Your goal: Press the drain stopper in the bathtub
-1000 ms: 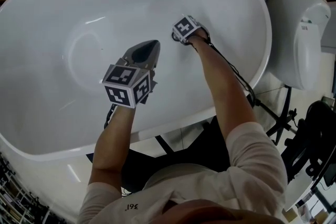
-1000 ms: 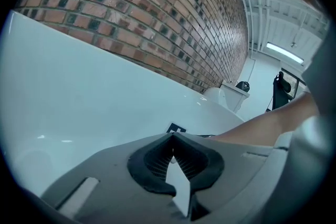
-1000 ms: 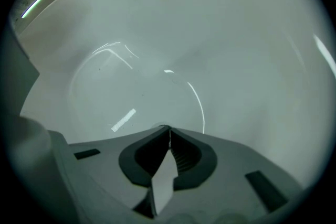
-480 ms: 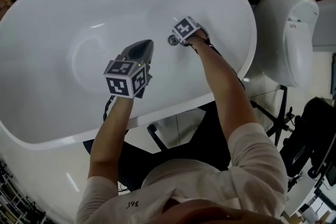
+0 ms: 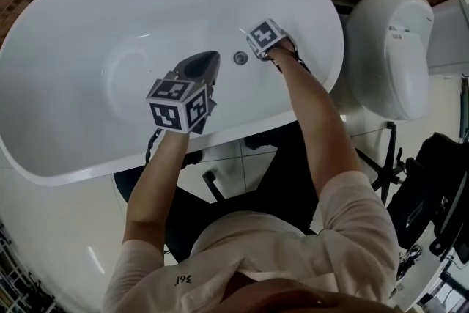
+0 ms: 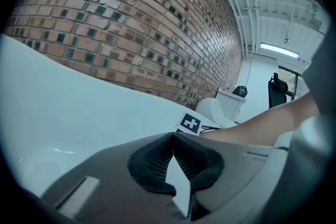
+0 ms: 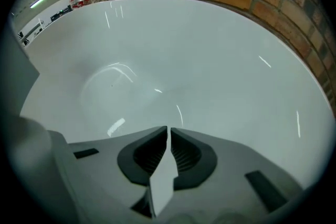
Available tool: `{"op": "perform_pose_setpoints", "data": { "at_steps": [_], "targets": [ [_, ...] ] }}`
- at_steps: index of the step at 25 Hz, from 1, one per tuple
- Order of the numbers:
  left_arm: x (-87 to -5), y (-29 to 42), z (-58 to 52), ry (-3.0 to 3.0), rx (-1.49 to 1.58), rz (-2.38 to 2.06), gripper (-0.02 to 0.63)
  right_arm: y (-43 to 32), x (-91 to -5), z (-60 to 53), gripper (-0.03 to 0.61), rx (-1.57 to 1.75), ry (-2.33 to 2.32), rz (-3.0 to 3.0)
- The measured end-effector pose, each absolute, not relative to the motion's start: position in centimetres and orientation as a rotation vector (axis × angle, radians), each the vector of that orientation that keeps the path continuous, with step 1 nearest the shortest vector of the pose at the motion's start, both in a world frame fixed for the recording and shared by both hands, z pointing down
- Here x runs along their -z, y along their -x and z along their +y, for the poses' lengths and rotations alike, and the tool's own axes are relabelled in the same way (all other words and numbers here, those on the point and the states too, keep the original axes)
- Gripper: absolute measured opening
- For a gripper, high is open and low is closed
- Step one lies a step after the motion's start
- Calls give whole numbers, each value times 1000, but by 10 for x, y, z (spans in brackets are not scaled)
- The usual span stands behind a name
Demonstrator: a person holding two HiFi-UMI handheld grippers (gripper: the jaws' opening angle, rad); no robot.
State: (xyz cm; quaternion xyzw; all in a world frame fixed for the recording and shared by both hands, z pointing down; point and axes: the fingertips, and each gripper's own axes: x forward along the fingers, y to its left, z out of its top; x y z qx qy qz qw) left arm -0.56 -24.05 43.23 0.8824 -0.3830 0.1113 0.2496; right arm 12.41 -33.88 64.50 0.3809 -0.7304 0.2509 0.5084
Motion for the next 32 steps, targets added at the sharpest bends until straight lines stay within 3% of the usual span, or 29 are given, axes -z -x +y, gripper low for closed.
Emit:
{"op": "perform_pose_setpoints", "data": {
  "at_steps": [32],
  "targets": [
    [-314,26,-139,-2502,-139,-1209,3,-157,-449,-275,35,-336,-1180,-1891]
  ]
}}
